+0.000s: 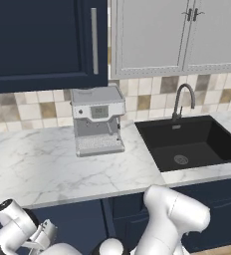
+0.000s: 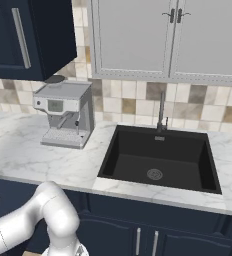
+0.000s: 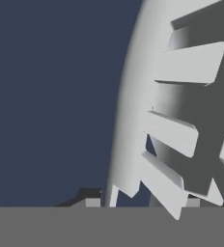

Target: Take the tongs from the drawer on the left and place them on the dining counter next to the tray containing the hot dog.

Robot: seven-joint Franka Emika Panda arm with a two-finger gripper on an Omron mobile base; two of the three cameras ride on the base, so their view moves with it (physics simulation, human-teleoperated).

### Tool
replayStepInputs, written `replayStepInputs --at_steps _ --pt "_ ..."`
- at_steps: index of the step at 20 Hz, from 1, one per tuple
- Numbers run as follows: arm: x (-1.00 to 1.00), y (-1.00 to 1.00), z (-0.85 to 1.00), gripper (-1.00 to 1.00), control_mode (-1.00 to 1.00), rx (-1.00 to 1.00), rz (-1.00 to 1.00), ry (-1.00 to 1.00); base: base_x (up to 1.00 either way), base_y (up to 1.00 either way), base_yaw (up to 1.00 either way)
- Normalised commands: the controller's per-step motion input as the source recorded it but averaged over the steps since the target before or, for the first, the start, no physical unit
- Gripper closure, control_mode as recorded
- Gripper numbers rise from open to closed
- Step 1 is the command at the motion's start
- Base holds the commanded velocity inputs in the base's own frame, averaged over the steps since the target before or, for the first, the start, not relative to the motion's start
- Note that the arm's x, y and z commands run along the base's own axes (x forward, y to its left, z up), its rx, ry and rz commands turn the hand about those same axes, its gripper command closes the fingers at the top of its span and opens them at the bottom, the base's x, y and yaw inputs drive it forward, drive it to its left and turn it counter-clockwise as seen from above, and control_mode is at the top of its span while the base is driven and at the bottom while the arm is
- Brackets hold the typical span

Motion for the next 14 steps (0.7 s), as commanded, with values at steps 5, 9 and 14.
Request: replayStepInputs --at_steps 5,9,14 --pt "-0.28 -0.02 0.30 1.00 -1.00 0.00 0.00 -0.01 0.00 0.00 0.00" --pt "-0.29 -0.09 0.53 1.00 -1.00 0.00 0.00 -0.03 0.00 0.00 0.00" --pt "-0.32 -0.22 0.60 1.00 -1.00 0.00 0.00 -0.05 0.00 0.00 0.00"
